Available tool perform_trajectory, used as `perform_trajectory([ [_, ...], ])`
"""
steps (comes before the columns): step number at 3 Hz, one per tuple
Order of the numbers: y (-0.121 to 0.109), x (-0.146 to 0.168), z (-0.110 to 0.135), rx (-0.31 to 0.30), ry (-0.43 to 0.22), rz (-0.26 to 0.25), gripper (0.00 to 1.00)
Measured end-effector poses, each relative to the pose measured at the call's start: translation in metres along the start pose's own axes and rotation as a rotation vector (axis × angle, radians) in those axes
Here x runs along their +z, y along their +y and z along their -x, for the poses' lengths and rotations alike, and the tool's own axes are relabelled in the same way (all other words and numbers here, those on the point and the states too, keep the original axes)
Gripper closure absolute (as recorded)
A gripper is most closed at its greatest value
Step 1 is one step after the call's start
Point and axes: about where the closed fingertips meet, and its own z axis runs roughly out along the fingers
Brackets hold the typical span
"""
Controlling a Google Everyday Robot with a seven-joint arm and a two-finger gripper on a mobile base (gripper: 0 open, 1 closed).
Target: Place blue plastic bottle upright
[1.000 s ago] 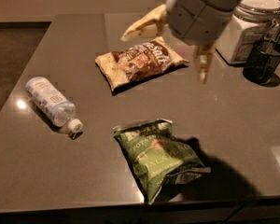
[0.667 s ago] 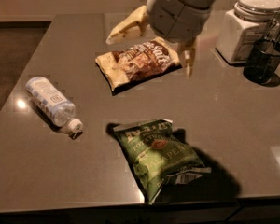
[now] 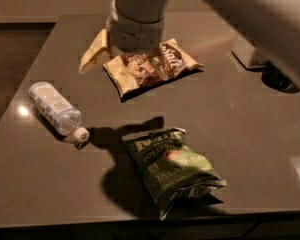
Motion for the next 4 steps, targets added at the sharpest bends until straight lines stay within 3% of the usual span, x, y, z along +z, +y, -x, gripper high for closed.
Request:
perform_trajectory([
  [1,-0.038,0.036,0.007,-0.23,-0.053,0.034,0.0],
  [3,-0.1,0.078,0.032,-0.495,-0.127,0.041,0.0],
  [4,-0.12,0.094,0.037,-0.551,-0.146,0.041,0.0],
])
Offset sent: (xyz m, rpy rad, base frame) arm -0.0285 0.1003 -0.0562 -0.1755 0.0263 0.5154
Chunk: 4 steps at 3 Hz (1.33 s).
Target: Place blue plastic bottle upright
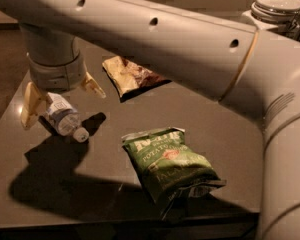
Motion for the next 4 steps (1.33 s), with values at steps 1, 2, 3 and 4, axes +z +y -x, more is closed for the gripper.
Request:
perform_trajectory([
  [1,-0.023,0.025,-0.024,-0.018,0.006,-0.015,0.0],
  [2,-0.023,0.034,-0.034,-0.006,0.009,-0.014,0.0],
  [3,-0.015,0.04,-0.042,0.014,0.011,-0.003,0.26],
  [4,-0.011,0.038,-0.042,0.021,-0.001,0.0,0.49],
])
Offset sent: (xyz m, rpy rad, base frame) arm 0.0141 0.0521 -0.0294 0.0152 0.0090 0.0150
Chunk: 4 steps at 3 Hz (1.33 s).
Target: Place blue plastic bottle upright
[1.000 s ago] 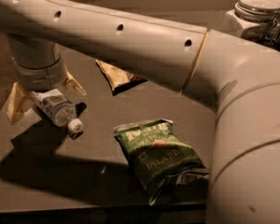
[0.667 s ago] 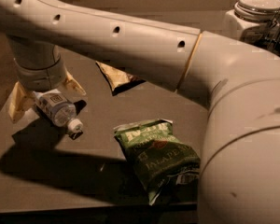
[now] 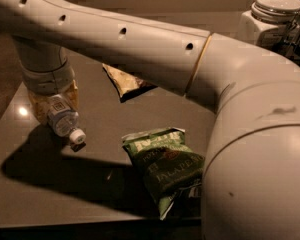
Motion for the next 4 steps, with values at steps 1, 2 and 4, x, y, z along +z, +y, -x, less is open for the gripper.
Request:
perform_trajectory([
  [1,0.004,-0.019,-0.002,0.097,-0.073,-0.043,0.8],
  [2,0.0,-0.051,-0.014,0.196,-0.093,-0.16,1.0],
  [4,0.003,-0.116,-0.012,0.47,-0.163,-0.534,1.0],
])
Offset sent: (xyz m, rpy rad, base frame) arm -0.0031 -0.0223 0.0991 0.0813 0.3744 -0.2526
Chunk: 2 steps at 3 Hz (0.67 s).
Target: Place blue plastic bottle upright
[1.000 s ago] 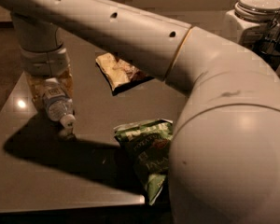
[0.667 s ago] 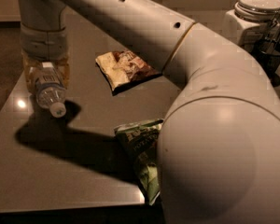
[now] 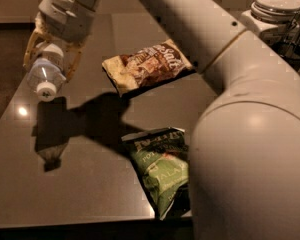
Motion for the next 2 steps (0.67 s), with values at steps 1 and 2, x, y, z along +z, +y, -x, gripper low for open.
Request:
perform_trajectory([
  [1,0.015,-0.023,0.008,0.118,-0.009,-0.108,1.0],
  [2,0.039,-0.045,0.013,0.263,0.025,-0.197,1.0],
])
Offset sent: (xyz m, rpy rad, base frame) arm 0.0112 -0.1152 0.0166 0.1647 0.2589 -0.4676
